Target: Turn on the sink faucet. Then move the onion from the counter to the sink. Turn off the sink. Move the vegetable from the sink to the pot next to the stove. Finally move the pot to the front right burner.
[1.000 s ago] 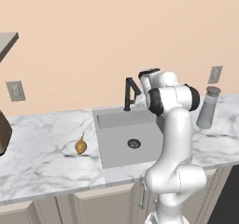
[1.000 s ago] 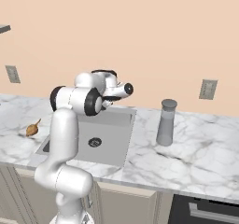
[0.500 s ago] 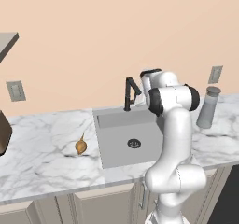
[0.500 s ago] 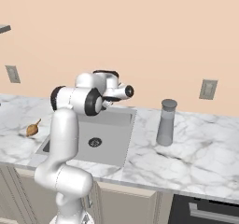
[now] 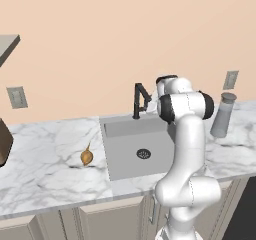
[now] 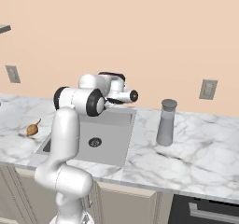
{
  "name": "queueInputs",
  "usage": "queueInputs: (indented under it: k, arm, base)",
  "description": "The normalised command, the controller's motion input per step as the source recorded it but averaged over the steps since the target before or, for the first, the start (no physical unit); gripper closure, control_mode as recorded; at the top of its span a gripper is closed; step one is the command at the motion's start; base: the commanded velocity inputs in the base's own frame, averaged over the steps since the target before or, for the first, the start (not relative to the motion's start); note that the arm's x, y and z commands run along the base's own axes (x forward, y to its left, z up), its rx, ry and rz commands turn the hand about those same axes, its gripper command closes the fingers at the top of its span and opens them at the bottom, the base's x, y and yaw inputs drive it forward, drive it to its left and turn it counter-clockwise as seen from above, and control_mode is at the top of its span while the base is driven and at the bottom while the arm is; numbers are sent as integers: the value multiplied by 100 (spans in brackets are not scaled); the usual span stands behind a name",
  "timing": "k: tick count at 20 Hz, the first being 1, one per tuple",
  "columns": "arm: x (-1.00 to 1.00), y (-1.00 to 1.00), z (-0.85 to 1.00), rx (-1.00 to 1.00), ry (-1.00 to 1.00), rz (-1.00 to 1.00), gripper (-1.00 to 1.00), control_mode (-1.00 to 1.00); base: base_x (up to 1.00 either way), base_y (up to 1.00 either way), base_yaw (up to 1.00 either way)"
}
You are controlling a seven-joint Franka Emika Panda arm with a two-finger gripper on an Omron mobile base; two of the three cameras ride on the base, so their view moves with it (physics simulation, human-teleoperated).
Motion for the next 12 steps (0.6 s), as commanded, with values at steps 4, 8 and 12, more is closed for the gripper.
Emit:
queueInputs:
  k: [4, 8, 12]
  arm:
    - [34, 0, -8, 6, 0, 0, -100, -100]
    - [26, 10, -1, 5, 0, 0, -100, -100]
    - [31, 12, 0, 4, 3, 0, -100, -100]
  base:
    - [0, 0, 0]
    - [0, 0, 0]
    - [0, 0, 0]
